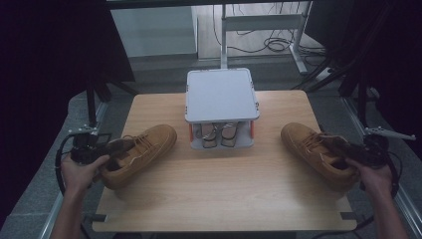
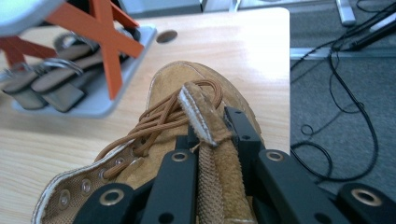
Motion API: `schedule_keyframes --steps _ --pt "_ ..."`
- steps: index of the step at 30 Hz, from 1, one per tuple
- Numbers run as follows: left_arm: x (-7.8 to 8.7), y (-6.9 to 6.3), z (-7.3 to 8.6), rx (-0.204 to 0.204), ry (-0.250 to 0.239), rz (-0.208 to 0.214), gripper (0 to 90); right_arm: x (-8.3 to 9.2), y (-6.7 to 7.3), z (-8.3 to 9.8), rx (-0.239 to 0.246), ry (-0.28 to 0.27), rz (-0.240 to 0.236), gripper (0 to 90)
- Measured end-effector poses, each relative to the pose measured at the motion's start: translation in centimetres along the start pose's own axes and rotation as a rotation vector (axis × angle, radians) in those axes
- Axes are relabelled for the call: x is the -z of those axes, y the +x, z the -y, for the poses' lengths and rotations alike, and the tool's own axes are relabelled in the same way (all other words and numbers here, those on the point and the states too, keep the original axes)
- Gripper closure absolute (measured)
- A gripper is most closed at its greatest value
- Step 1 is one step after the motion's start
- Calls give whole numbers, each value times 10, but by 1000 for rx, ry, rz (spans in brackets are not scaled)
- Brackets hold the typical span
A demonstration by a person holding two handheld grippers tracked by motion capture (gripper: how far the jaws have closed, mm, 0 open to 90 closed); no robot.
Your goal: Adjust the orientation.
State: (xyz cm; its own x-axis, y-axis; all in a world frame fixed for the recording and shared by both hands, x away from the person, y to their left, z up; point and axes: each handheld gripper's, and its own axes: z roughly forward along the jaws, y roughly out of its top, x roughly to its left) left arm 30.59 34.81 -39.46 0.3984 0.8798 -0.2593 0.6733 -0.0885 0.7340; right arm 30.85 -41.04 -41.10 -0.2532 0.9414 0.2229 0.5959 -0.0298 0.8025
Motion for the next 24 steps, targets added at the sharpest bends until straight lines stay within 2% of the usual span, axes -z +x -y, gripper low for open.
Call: schedule_keyframes --steps 6,12,16,21,24 --pt "21 -2 -8 42 -103 45 809 14 4 -5 -81 -94 -62 812" --pt "33 -9 -14 60 -188 50 807 29 13 -12 -125 -225 -96 811" --pt "35 -14 -20 62 -217 44 806 35 20 -19 -158 -270 -133 810" --pt "36 -16 -26 84 -240 74 804 34 31 -28 -160 -303 -167 810" --pt "35 -19 -30 79 -240 84 804 31 38 -34 -155 -311 -180 810"
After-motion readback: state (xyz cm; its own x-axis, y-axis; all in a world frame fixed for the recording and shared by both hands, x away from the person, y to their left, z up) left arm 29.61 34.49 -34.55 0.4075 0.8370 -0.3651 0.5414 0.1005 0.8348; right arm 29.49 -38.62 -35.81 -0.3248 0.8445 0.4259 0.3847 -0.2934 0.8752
